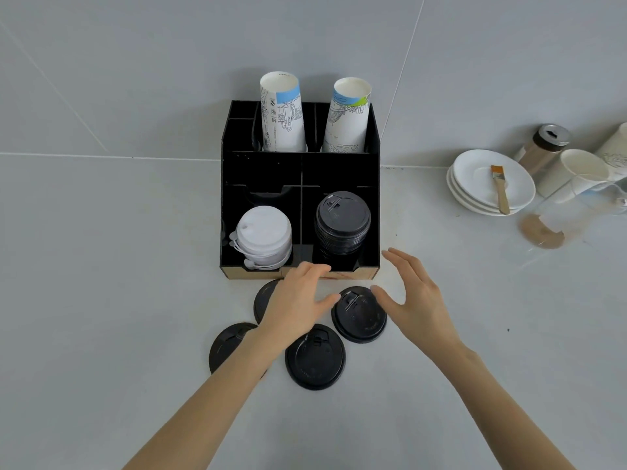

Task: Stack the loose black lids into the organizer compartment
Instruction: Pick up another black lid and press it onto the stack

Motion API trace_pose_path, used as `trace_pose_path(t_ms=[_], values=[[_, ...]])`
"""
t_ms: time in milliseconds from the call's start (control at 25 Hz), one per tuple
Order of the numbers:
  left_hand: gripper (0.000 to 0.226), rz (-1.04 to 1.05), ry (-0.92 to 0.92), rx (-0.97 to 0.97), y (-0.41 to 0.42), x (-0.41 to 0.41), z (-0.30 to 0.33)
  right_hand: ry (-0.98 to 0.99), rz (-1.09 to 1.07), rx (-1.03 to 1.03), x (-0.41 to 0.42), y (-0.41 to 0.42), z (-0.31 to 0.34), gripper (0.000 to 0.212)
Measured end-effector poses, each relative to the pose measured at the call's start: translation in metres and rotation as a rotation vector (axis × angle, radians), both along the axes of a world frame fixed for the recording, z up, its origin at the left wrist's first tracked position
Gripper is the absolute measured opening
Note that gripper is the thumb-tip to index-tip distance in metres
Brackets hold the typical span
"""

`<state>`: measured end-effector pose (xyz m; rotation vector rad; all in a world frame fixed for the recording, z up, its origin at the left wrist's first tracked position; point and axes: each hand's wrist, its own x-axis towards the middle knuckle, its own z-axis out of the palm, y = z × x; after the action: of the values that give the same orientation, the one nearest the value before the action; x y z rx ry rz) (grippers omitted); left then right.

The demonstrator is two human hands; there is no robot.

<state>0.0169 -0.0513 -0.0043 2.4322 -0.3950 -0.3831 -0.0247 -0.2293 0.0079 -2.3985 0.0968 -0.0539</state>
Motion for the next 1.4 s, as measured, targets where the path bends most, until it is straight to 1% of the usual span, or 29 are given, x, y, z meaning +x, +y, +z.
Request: trace_pose_path(t_ms=[240,440,600,840,1000,1400], values=[[0.056,-0.085,0.132,0.128,-0.012,-0.014,-0.019,0.168,0.039,-0.039,-0.021,-0.005,-0.034,0.056],[0.058,-0.113,0.149,0.208,-0.016,-0.016,-0.024,0.238,0.067,-0.038,-0.028,-0.003,-0.048,0.059],[0.060,-0.137,0.143,0.261,-0.018,-0.018,-0.027,0.238,0.079,-0.029,-0.028,-0.001,-0.052,0.058],[0.061,-0.141,0.136,0.239,-0.017,-0.021,-0.027,0.232,0.094,-0.055,-0.031,0.001,-0.053,0.060],[0.062,-0.120,0.132,0.179,-0.015,-0.021,-0.022,0.195,0.080,-0.031,-0.031,0.000,-0.048,0.058],[0.063,-0.079,-0.055,-0.079,-0.002,-0.013,0.011,-0.004,0.107,0.014,-0.018,-0.002,0.002,0.054]])
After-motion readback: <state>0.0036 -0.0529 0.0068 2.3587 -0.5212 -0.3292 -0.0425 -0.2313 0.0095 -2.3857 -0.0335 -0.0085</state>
